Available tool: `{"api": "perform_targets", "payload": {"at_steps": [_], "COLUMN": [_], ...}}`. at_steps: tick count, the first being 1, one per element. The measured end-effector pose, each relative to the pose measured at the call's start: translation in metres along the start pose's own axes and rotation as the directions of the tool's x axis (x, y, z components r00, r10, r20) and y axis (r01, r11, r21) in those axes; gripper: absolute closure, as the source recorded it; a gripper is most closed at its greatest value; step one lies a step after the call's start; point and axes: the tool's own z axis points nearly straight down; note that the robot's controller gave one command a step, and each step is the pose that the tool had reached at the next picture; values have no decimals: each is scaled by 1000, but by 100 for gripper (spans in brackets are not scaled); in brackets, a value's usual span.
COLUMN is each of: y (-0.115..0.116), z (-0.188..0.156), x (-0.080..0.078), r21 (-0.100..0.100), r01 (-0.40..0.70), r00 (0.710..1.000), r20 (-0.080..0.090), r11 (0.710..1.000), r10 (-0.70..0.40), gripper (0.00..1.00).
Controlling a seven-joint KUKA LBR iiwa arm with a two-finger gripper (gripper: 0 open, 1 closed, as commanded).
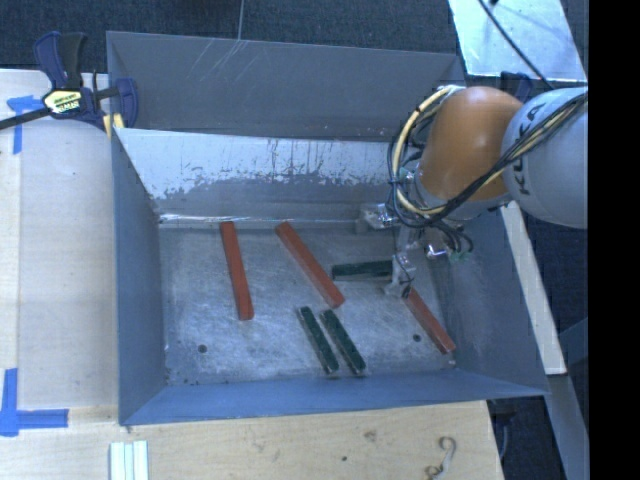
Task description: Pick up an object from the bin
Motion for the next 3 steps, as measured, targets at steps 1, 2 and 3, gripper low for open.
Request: {"api": "perform_targets", "payload": {"at_steps": [1, 2, 3], "y": [17, -1, -1], "z": [0, 0, -1], "x": [-13, -3, -4], "r21": [0, 0, 0], "r01": [34, 71, 69], "r00": [999, 997, 998], "r20": [4, 0, 3], "r11": [999, 997, 998], "r10": [-34, -71, -69], "gripper": [0, 0, 0]}}
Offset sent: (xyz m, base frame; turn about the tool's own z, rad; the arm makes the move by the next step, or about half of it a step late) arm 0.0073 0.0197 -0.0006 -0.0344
